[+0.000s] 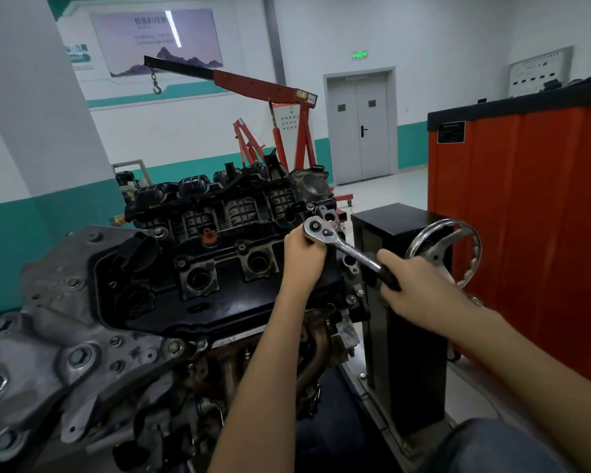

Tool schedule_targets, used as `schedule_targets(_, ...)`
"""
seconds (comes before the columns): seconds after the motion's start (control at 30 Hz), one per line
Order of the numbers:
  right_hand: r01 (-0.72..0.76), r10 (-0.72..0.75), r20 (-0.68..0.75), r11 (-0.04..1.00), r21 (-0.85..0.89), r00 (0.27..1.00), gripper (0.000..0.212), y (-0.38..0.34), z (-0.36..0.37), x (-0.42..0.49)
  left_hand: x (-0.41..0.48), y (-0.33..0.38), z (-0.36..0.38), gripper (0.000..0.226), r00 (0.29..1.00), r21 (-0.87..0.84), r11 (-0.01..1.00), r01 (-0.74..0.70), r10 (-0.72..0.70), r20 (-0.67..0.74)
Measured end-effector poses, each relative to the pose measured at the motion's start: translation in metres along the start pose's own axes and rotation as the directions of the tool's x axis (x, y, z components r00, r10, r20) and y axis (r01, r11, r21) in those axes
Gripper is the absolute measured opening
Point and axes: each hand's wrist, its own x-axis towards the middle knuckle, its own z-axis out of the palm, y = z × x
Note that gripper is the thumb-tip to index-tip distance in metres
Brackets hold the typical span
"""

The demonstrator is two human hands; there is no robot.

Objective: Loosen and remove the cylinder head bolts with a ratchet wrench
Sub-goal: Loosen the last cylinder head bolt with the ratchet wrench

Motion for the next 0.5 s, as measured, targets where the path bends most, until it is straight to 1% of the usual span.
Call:
schedule_targets(0.03, -0.065, 0.066, 0.000, 0.980, 0.190, 0.998, 0.029, -0.013, 0.015, -0.014, -0.003, 0.001, 0.003, 0.037, 1.000, -0.009, 1.000, -0.020, 0.020, -0.007)
schedule_targets(0.07, -0.119, 0.125, 0.007, 0.925, 0.361, 0.992, 0.027, -0.027, 0.030, -0.024, -0.005, 0.001, 0.005, 0.040, 0.999, -0.013, 0.999, -0.041, 0.041, -0.011)
schedule_targets(0.1, -0.164, 0.180, 0.014, 0.856, 0.490, 0.984, 0.023, -0.042, 0.044, -0.031, -0.006, 0.001, 0.007, 0.047, 0.998, -0.011, 0.998, -0.057, 0.057, -0.012)
schedule_targets(0.17, -0.210, 0.255, 0.021, 0.743, 0.636, 0.967, 0.020, -0.069, 0.067, -0.034, -0.005, 0.002, 0.009, 0.056, 0.998, 0.014, 0.998, -0.064, 0.064, -0.011)
schedule_targets(0.23, -0.187, 0.247, 0.005, 0.717, 0.672, 0.969, 0.019, -0.080, 0.074, -0.031, -0.003, 0.004, 0.007, 0.058, 0.999, 0.057, 0.997, -0.048, 0.048, -0.007)
schedule_targets(0.3, -0.164, 0.204, 0.011, 0.752, 0.638, 0.979, 0.019, -0.068, 0.065, -0.028, -0.001, 0.005, 0.003, 0.057, 0.999, 0.077, 0.997, -0.023, 0.021, 0.026)
schedule_targets(0.37, -0.124, 0.122, 0.040, 0.838, 0.532, 0.992, 0.019, -0.042, 0.045, -0.025, -0.001, 0.005, 0.001, 0.055, 0.997, 0.065, 0.998, -0.022, 0.017, 0.075)
schedule_targets(0.43, -0.071, 0.039, 0.097, 0.933, 0.353, 0.994, 0.022, -0.012, 0.020, -0.015, 0.002, 0.007, -0.002, 0.055, 0.991, 0.082, 0.996, -0.016, 0.005, 0.131)
schedule_targets(0.5, 0.020, -0.030, 0.140, 0.997, 0.073, 0.990, 0.022, 0.014, -0.008, 0.008, 0.007, 0.009, -0.005, 0.055, 0.985, 0.143, 0.989, -0.031, 0.006, 0.172)
